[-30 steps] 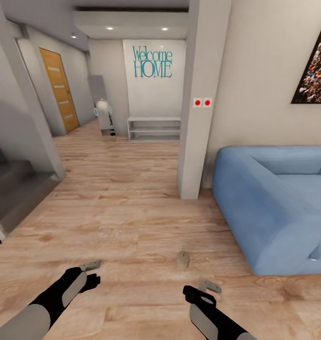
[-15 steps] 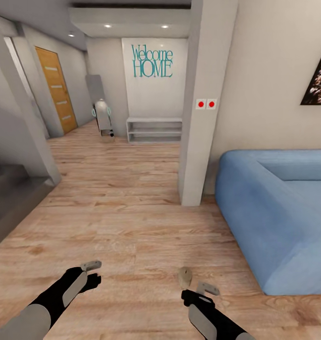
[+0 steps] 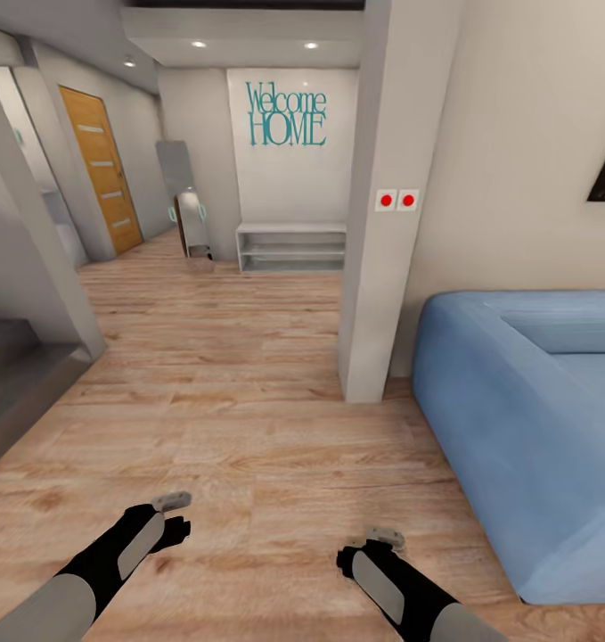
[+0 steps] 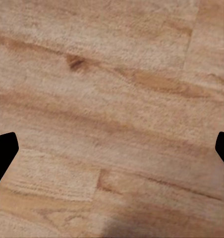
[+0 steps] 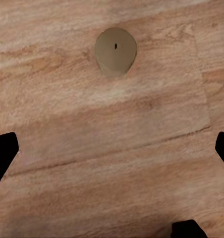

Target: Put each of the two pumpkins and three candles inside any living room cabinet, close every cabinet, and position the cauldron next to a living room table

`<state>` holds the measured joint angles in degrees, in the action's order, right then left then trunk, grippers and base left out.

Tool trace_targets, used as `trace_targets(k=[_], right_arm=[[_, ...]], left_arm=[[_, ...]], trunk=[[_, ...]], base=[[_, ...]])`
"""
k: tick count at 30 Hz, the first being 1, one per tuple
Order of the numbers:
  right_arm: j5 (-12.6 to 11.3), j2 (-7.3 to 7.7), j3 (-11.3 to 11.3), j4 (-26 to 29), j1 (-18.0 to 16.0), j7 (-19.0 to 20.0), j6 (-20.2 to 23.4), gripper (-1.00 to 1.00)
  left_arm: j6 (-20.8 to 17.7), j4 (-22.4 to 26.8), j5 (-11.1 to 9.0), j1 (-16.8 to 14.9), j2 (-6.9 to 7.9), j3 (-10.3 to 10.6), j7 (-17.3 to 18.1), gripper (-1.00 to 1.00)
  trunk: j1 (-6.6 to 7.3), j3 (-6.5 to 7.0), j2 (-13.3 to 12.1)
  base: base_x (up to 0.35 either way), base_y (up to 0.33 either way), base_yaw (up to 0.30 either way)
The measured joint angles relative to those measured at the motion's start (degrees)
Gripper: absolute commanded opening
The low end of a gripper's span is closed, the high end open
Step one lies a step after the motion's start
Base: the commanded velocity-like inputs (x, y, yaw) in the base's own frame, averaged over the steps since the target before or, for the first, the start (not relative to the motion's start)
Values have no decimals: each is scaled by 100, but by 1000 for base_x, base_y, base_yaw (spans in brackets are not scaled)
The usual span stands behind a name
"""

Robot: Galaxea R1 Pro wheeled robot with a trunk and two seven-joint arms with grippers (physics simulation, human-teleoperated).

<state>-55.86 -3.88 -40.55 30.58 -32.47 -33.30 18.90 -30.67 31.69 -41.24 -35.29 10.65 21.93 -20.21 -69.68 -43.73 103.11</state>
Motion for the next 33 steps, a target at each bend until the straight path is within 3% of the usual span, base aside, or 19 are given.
trace_targets(k=[21, 33], right_arm=[[-7, -67, -8, -61, -72, 82, 5, 100], [-21, -65, -9, -61, -75, 91, -44, 100]], left_arm=[[0, 17, -4, 0, -9, 2, 0, 100], [-38, 214, -40, 0, -1, -15, -13, 100]], trunk=[[-1, 0, 0], [-4, 0, 0]], base=[[301, 0, 0], [65, 0, 0]])
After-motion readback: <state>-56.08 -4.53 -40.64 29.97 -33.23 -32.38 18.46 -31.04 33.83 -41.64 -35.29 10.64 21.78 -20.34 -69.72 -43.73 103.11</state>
